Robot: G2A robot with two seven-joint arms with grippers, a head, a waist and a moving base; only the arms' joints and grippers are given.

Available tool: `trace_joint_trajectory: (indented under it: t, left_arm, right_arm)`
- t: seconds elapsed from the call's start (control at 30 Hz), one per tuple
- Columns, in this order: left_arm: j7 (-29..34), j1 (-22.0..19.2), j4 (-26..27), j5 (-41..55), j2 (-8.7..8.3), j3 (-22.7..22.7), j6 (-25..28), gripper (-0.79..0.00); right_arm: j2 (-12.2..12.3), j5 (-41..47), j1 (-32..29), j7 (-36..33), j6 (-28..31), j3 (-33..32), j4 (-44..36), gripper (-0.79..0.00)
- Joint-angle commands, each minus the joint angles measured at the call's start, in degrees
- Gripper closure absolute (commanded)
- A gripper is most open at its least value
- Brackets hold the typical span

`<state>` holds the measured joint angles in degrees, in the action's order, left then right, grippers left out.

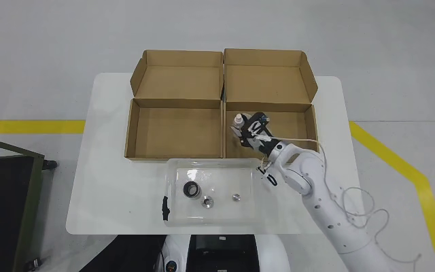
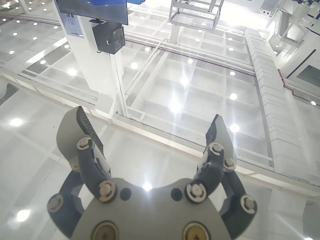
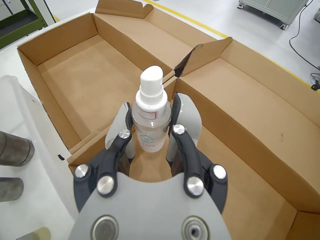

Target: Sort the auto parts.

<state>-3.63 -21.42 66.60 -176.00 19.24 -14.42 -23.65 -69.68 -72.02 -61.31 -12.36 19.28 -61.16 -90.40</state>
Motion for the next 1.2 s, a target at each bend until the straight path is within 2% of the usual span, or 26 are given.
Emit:
trace_joint_trajectory:
  t: [0.0, 0.17, 0.43, 0.57, 0.63, 0.67, 0.73, 0.93, 1.17]
  left_arm:
    - [0.0, 0.0, 0.0, 0.0, 0.0, 0.0, 0.0, -0.785]
    - [0.0, 0.0, 0.0, 0.0, 0.0, 0.0, 0.0, -0.785]
    - [0.0, 0.0, 0.0, 0.0, 0.0, 0.0, 0.0, -0.785]
    - [0.0, 0.0, 0.0, 0.0, 0.0, 0.0, 0.0, -0.785]
    - [0.0, 0.0, 0.0, 0.0, 0.0, 0.0, 0.0, -0.785]
    - [0.0, 0.0, 0.0, 0.0, 0.0, 0.0, 0.0, -0.785]
    - [0.0, 0.0, 0.0, 0.0, 0.0, 0.0, 0.0, -0.785]
    - [0.0, 0.0, 0.0, 0.0, 0.0, 0.0, 0.0, -0.785]
    - [0.0, 0.0, 0.0, 0.0, 0.0, 0.0, 0.0, -0.785]
  right_arm:
    - [-0.1, 0.1, 0.2, -0.2, -0.1, 0.0, 0.4, 0.0]
    - [-0.3, -0.1, 0.6, -1.1, -0.4, 0.4, 1.3, 0.0]
    - [-0.7, 0.1, 1.0, -3.2, -0.2, 1.3, 2.1, -0.148]
    - [-0.8, 0.3, 0.9, -4.1, -0.1, 1.4, 2.4, -0.376]
    - [-0.8, 0.4, 0.8, -4.2, -0.1, 1.4, 2.4, -0.616]
    - [-0.8, 0.4, 0.7, -4.2, -0.2, 1.3, 2.4, -0.69]
    - [-0.8, 0.5, 0.5, -4.2, 0.0, 1.2, 2.1, -0.773]
    - [-0.6, 0.1, -0.9, -3.5, 0.7, 0.0, -1.2, -0.785]
    - [0.1, -2.0, -2.9, -4.9, 2.3, -2.4, -9.9, -0.785]
